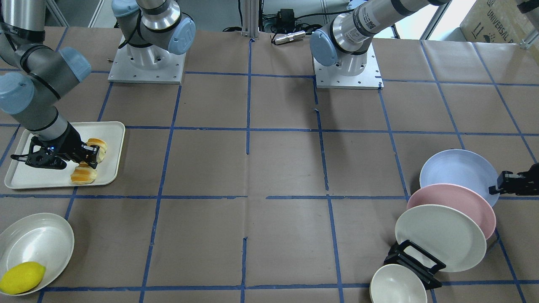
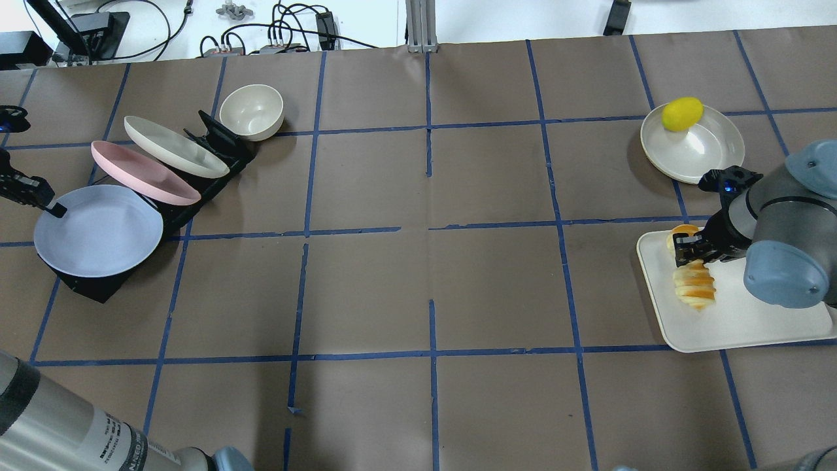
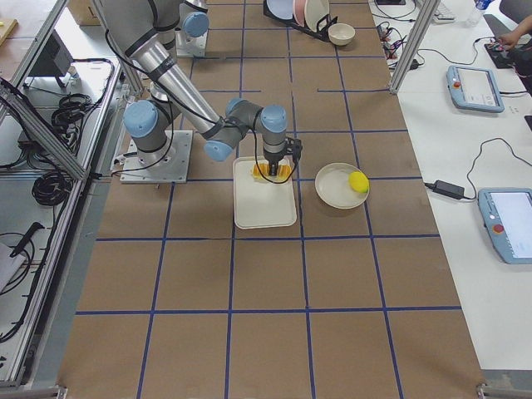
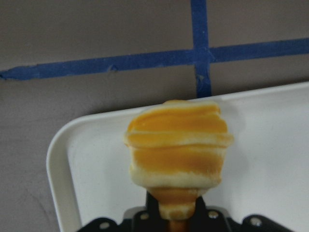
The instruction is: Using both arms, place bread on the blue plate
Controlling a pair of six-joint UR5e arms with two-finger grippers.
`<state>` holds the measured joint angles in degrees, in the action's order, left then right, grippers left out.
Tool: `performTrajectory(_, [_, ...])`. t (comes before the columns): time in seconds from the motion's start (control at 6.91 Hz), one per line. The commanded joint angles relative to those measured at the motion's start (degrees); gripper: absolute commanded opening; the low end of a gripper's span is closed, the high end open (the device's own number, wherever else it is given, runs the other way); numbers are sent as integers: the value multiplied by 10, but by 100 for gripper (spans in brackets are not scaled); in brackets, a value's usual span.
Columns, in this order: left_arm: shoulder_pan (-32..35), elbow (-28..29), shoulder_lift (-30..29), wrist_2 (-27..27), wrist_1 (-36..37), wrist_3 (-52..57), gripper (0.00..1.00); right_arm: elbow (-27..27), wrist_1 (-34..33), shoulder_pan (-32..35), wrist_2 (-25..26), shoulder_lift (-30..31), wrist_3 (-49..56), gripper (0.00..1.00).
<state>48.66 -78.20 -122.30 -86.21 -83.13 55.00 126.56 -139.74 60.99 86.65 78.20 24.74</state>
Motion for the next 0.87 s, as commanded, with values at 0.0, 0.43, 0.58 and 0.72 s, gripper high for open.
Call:
performTrajectory(0.0, [-4,1,22,-2,-30,4,15,-34,90,1,-3,52,8,1])
performTrajectory(0.43, [-2,-39,127,-4,-119,-15,15,-117,359,10,-1,209,0,2])
performTrajectory(0.58, [5,-64,165,-2,-121,-30,15,-193,466,28,4,222,-6,2])
performTrajectory(0.72, [35,-95,204,2,-122,-72,15,-271,557,52,5,222,-50,2])
